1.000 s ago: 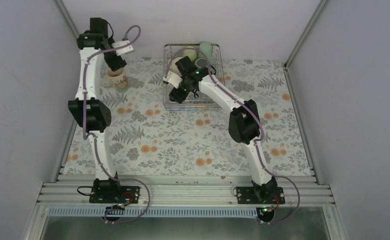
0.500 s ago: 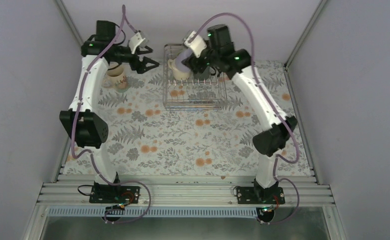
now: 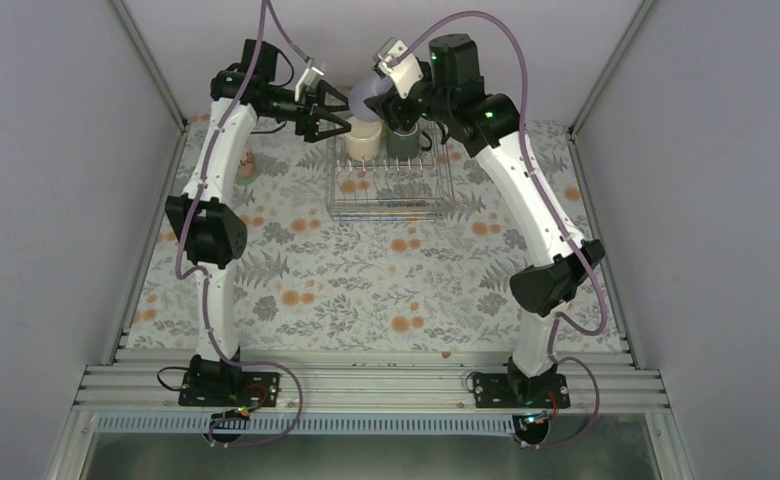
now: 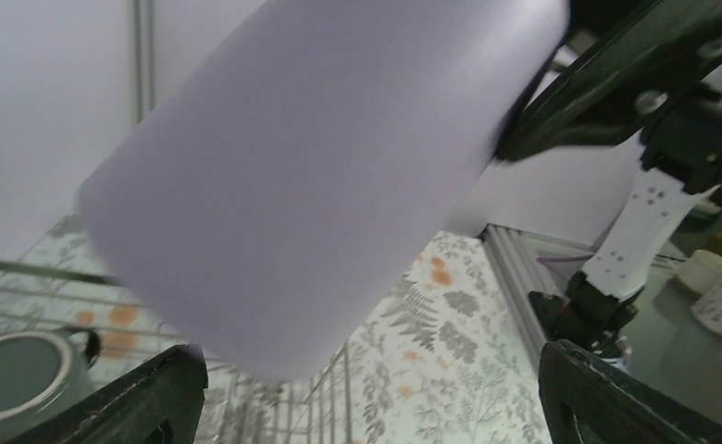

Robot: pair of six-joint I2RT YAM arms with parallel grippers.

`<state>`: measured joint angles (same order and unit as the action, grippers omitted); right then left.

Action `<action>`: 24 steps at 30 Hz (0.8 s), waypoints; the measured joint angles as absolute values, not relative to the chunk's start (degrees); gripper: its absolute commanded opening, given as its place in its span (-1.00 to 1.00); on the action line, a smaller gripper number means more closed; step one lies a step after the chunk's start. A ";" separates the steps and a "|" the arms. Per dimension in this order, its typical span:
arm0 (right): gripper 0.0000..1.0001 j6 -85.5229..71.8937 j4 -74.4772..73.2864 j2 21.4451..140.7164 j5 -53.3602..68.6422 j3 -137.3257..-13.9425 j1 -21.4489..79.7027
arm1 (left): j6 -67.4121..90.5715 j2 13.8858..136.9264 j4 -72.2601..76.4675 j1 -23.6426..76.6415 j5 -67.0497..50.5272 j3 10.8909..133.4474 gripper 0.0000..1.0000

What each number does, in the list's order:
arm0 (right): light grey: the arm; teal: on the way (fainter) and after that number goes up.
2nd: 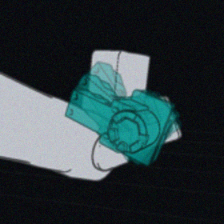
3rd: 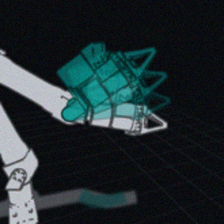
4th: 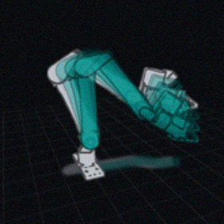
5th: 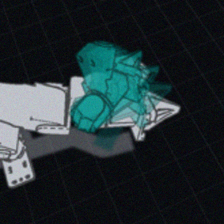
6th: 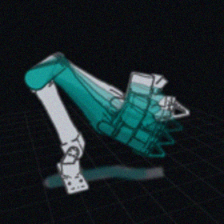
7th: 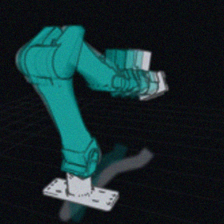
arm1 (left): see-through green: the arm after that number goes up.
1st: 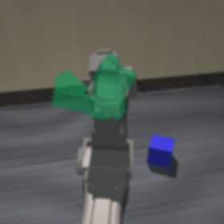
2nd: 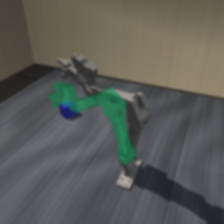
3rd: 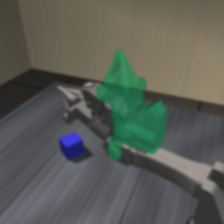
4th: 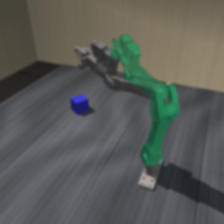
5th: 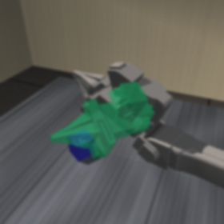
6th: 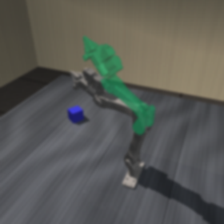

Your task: Unload the cups from the dish rack

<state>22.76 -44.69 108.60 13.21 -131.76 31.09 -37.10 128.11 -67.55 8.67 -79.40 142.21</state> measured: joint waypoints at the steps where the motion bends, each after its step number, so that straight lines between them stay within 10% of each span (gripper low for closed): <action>1: -0.15 22.63 -44.71 108.88 13.21 -131.76 31.09 | -36.58 128.62 -67.53 8.99 -80.25 142.96 0.78; 15: -0.11 19.77 -44.47 110.00 16.27 -132.40 29.82 | -24.93 129.10 -56.80 11.51 -85.97 140.38 0.64; 24: 0.04 13.28 -42.06 110.08 23.92 -130.02 26.33 | -16.62 129.10 -49.80 11.00 -85.78 140.70 0.02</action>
